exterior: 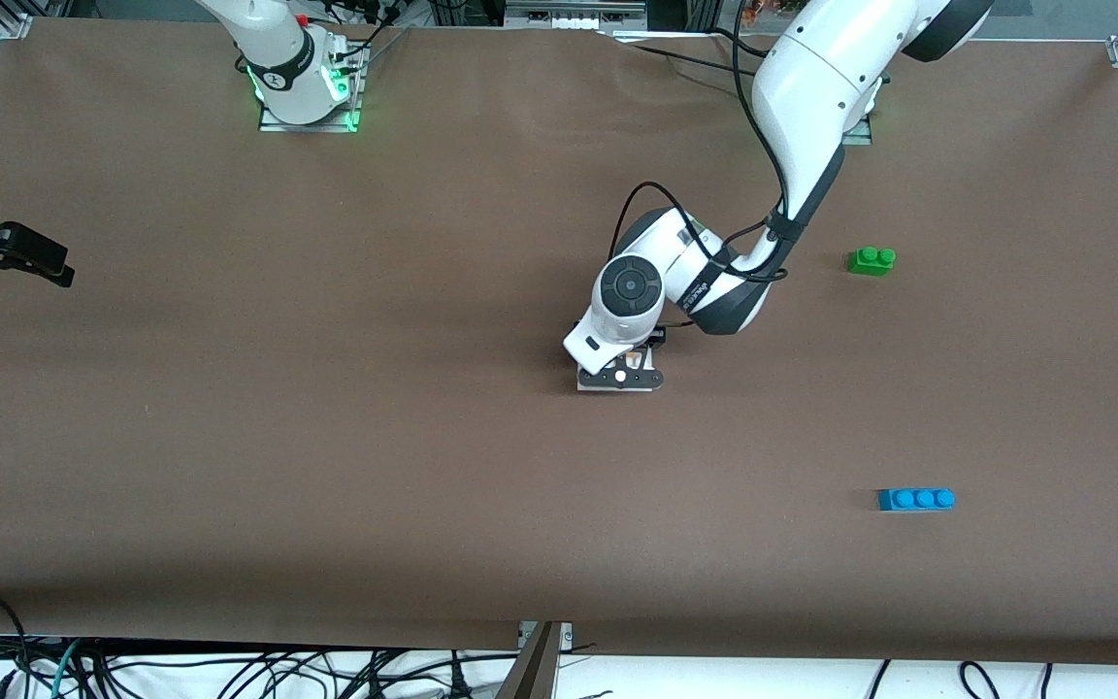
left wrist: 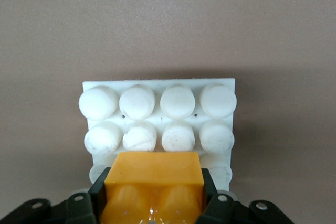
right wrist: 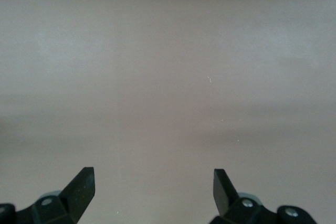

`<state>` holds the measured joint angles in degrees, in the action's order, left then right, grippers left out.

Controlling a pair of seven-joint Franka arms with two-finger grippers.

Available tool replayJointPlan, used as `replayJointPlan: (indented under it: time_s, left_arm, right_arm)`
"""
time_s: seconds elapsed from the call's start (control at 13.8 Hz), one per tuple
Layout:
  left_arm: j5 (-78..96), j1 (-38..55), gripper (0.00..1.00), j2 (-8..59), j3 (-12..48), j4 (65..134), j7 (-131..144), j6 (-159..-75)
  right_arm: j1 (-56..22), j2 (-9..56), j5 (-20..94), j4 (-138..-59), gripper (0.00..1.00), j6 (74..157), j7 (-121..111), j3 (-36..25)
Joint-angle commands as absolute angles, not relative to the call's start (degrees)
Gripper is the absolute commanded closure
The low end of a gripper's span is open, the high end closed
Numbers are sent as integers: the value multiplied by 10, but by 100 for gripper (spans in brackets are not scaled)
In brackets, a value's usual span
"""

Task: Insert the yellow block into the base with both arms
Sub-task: 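Lower and press the yellow block onto the base studs with the left gripper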

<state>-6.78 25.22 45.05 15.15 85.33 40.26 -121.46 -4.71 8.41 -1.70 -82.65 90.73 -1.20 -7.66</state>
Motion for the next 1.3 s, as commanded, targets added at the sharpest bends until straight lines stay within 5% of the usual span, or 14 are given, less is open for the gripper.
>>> replayJointPlan:
  time_s: [0.0, 0.87, 1.01, 1.23]
  left_arm:
    - [-82, 261, 64, 454, 145, 850, 416, -1208]
    - [-82, 268, 61, 454, 143, 860, 417, -1207]
    - [-82, 265, 0, 453, 143, 860, 439, -1207]
    - [-81, 263, 0, 448, 144, 853, 453, -1206]
  right_arm:
    - [-42, 78, -19, -832, 0, 909, -22, -73]
    - [-42, 78, -18, -832, 0, 909, -21, -73]
    - [-42, 78, -18, -832, 0, 909, -21, -73]
    - [-42, 78, -18, -832, 0, 910, -20, -73]
